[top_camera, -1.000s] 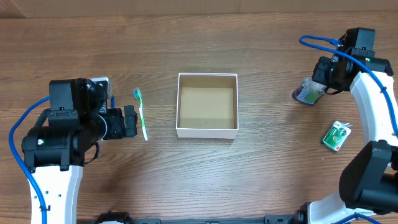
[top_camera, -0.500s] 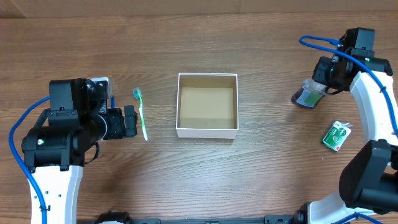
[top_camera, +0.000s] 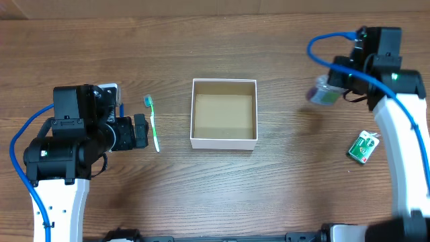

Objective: Pack container
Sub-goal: 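Carry the soap bottle into the white box and lower it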

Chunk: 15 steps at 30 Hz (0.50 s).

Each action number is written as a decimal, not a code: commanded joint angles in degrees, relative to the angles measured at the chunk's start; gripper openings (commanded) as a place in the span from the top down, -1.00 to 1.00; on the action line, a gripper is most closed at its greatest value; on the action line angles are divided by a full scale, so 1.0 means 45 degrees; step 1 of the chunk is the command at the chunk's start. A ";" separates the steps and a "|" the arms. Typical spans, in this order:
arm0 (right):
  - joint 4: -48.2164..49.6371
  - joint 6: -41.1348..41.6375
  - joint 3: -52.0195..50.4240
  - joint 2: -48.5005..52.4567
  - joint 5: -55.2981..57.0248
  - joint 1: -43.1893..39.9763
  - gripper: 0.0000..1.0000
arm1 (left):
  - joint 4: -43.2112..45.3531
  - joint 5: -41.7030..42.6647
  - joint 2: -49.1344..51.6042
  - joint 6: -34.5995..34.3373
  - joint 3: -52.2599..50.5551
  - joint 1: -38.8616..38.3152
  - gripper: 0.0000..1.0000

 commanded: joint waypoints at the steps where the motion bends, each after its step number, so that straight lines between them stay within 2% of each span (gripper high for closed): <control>1: -0.0019 0.0005 0.0321 -0.2006 0.0369 0.2458 0.93 | 0.0049 0.0291 0.0063 0.0243 0.0321 0.0053 -1.00; 5: 0.0126 0.0423 0.0345 -0.2686 0.1117 0.5061 0.93 | 0.0044 0.0291 0.0063 0.0238 0.0321 0.0053 -1.00; 11: 0.0690 0.0627 0.0340 -0.2137 0.2764 0.8650 0.93 | 0.0005 0.0296 0.0063 0.0238 0.0321 0.0053 -1.00; 15: 0.2001 0.0631 0.0340 -0.1141 0.3128 0.9583 0.93 | -0.0010 0.0296 0.0063 0.0233 0.0321 0.0053 -1.00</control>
